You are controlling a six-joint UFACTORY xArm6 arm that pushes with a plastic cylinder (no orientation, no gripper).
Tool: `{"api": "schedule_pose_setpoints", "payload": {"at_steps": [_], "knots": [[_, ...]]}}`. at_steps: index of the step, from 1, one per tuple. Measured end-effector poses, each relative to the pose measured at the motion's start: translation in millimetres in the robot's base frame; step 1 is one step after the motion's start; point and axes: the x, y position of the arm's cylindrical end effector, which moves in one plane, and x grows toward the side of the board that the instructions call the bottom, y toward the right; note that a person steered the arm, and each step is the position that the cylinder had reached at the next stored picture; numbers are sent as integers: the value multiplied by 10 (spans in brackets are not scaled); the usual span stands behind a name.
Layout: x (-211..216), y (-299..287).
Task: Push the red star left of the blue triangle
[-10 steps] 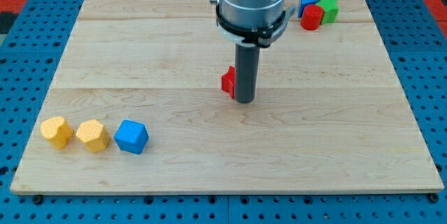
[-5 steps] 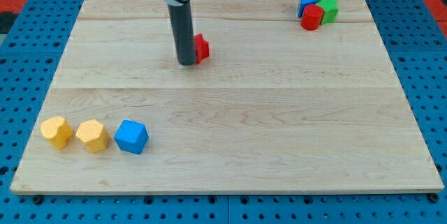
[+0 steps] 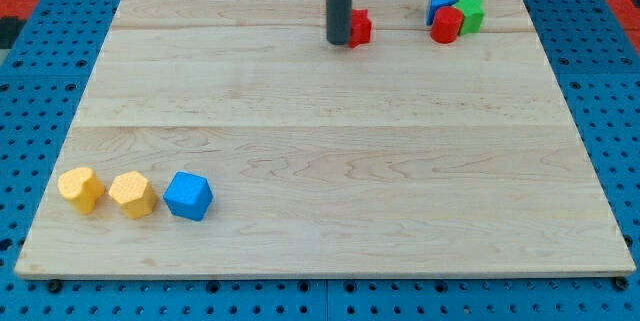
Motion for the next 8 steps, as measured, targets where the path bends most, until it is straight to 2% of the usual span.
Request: {"api": "schedule_pose_setpoints", "payload": {"at_steps": [1,5,6,7,8], "knots": [[-147,115],[-143,400],[66,141],[540,-276],[1092,-292]]}}
